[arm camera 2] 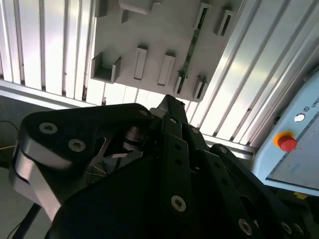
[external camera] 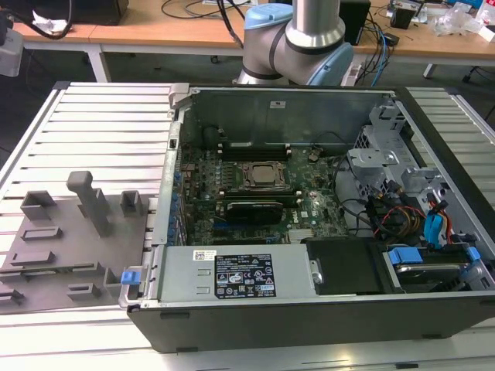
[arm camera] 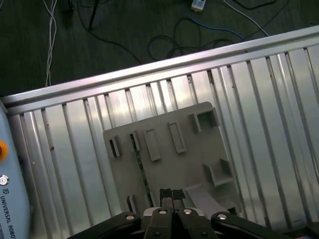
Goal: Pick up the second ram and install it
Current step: 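Pick up the second ram and move it above second insertion slot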
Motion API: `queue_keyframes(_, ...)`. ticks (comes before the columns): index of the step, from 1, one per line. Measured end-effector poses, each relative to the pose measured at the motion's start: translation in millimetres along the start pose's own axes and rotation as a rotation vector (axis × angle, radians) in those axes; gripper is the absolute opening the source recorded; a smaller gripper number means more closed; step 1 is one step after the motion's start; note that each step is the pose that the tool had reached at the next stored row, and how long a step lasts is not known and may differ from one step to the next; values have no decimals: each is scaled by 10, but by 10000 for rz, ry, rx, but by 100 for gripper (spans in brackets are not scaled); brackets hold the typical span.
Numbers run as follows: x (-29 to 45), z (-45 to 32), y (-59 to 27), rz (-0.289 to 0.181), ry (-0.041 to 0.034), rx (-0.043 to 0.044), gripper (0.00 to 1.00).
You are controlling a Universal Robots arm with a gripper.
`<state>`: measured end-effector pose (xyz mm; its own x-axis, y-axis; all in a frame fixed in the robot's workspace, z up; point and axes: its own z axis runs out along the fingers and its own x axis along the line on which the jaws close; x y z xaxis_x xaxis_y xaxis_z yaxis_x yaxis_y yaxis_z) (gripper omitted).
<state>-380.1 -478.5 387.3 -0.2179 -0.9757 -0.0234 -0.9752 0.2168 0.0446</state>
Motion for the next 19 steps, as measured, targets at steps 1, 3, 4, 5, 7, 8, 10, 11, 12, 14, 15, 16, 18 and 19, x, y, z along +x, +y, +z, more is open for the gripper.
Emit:
queue_keyframes(1, 0, 0, 0, -138, 6, -3, 11)
queue_keyframes(3, 0, 0, 0, -458, 20, -11, 11)
queue_keyframes(4, 0, 0, 0, -575, 27, -14, 11)
queue_keyframes(5, 0, 0, 0, -662, 30, -16, 11)
queue_keyframes(7, 0, 0, -1, -1024, 46, -24, 11)
queue_keyframes(8, 0, 0, 0, -1253, 56, -29, 11)
queue_keyframes(10, 0, 0, 0, -1588, 71, -37, 11)
queue_keyframes(11, 0, 0, 0, -1745, 79, -41, 11)
queue_keyframes(12, 0, 0, 0, -1841, 82, -43, 11)
queue_keyframes(14, 0, 0, 0, -2083, 93, -49, 11)
queue_keyframes(15, 0, 0, 0, -2169, 98, -51, 11)
queue_keyframes(16, 0, 0, 0, -2303, 104, -54, 11)
queue_keyframes(18, 0, 0, 0, -2640, 118, -62, 11)
queue_keyframes(19, 0, 0, 0, -2805, 126, -66, 11)
